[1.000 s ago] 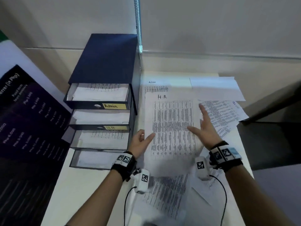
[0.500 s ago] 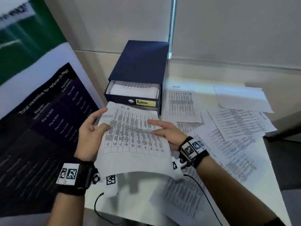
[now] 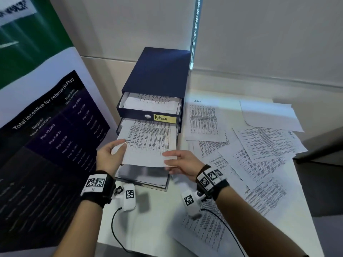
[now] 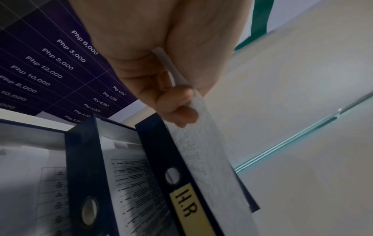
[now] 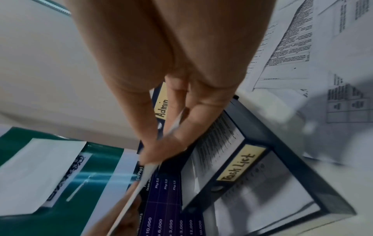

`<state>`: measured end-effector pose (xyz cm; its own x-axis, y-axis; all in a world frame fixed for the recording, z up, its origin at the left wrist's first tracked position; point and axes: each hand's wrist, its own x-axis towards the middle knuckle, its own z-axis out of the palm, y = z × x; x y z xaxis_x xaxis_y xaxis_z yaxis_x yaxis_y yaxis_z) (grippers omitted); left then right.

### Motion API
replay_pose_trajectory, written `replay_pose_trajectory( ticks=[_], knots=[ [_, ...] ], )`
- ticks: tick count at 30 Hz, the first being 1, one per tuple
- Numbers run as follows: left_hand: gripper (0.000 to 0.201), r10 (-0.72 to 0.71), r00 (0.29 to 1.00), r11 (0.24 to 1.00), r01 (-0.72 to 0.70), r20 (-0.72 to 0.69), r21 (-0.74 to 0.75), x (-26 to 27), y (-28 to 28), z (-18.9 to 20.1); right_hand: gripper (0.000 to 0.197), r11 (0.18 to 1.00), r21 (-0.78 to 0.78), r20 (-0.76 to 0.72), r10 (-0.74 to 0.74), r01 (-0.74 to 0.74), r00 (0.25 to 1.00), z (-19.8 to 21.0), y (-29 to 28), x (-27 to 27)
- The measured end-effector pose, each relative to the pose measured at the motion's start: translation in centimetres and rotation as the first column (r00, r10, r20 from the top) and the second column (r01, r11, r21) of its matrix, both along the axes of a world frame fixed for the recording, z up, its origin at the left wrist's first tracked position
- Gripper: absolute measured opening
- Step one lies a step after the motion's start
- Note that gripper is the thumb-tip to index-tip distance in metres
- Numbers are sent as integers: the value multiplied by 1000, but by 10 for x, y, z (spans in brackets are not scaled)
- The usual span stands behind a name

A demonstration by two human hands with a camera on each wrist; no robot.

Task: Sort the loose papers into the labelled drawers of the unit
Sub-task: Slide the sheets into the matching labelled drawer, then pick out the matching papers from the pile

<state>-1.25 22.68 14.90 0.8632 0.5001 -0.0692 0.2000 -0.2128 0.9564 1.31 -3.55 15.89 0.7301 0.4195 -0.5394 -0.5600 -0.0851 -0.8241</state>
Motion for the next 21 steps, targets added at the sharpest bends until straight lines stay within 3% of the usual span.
replay_pose_trajectory(
  ticks=[3, 5, 8, 11, 15, 18, 20, 21],
  knots=[
    [16, -13, 998, 995, 20, -66, 93, 15, -2, -8, 33, 992, -34, 27, -117, 118, 993, -3, 0, 13],
    [24, -17, 998, 941, 39, -68, 337, 20, -6, -10, 25, 980, -25, 46, -195, 197, 980, 1, 1, 29],
    [28, -223, 975, 764, 171, 6, 622, 23, -24, -1, 17, 960, 26, 44, -281, 280, 959, 7, 8, 54],
    [53, -448, 872, 565, 446, -196, 693, 32, -42, -3, 22, 939, 104, 24, -332, 328, 943, 7, 16, 74],
    [74, -403, 819, 397, 559, -409, 728, 57, -50, -17, 33, 944, 209, -38, -253, 255, 967, -3, -9, 73],
    [84, -355, 800, 366, 595, -483, 716, 76, -50, -17, 32, 940, 51, -35, -336, 338, 941, -31, -58, 60],
    [87, -316, 791, 376, 612, -525, 696, 88, -52, -13, 34, 899, -257, 65, -351, 355, 934, -57, -99, 51],
    [81, -291, 779, 365, 628, -556, 688, 93, -55, -10, 38, 817, -503, 138, -246, 282, 959, -69, -120, 46]
  ],
)
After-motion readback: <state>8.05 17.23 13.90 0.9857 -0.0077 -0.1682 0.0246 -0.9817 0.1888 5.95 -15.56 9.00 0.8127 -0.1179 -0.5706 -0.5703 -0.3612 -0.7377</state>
